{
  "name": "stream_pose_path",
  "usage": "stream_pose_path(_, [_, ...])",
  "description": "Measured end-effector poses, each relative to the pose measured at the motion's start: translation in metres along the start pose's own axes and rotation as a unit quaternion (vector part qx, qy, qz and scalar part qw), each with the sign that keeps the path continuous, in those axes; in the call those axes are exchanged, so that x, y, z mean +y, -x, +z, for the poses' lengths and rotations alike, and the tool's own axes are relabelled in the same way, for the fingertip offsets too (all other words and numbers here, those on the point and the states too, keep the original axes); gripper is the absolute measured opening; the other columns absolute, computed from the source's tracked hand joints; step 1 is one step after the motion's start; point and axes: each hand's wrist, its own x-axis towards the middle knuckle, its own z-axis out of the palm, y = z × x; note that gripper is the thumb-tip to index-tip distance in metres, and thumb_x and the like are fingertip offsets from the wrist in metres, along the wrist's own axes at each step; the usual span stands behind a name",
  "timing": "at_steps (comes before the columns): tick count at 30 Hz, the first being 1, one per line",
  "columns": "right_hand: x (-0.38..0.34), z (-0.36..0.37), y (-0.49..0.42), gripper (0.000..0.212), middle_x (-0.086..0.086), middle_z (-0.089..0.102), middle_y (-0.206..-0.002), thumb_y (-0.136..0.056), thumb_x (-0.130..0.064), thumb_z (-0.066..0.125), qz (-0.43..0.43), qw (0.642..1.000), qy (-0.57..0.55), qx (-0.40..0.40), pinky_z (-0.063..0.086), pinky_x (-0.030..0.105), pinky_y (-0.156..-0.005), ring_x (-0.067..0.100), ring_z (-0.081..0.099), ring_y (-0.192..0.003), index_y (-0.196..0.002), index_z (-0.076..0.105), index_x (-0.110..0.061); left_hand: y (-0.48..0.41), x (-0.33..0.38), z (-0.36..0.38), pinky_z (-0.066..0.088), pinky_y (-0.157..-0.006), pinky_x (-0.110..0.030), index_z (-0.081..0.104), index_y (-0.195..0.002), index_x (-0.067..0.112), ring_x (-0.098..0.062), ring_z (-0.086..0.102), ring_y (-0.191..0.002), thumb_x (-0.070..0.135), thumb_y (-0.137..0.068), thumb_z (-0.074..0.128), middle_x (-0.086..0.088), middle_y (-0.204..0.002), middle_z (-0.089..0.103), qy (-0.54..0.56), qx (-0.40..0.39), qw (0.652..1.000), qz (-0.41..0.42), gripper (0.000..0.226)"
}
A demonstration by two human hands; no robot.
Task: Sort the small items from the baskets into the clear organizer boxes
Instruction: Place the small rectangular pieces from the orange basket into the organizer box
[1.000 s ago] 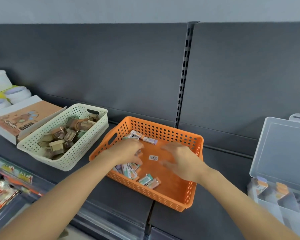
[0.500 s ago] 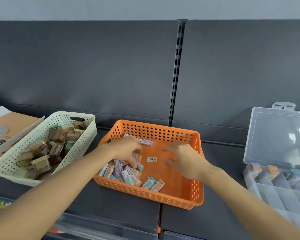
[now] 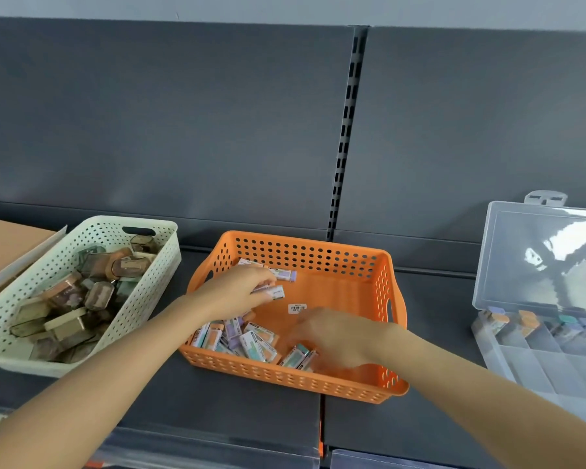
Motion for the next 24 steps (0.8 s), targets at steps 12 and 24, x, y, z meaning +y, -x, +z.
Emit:
stream_pose_path(12, [0.009, -0.005, -0.002, 0.036, 0.004, 0.057, -0.113, -0.089, -0.022, 0.064, 0.132, 0.987, 0.085, 0.019, 0.053, 0.039, -0.082, 0.027, 0.06, -0.103, -0.12, 0.048, -0.014, 0.008, -0.003, 0.004, 0.046, -0.083, -0.017, 0.059, -0.121, 0.024, -0.003, 0.054, -0.098, 0.024, -0.089, 0.062, 0.01, -0.11, 0.06, 0.099, 0.025, 0.994, -0.031, 0.032])
stream_pose_path(24, [0.012, -0.005, 0.0, 0.03, 0.005, 0.056, -0.113, -0.091, -0.013, 0.059, 0.13, 0.986, 0.105, -0.011, 0.051, 0.036, -0.081, 0.027, 0.059, -0.101, -0.12, 0.053, -0.013, 0.004, 0.006, 0.006, 0.049, -0.081, -0.025, 0.047, -0.136, 0.026, -0.008, 0.055, -0.095, 0.021, -0.092, 0.056, 0.008, -0.111, 0.057, 0.076, 0.008, 0.997, -0.019, 0.045])
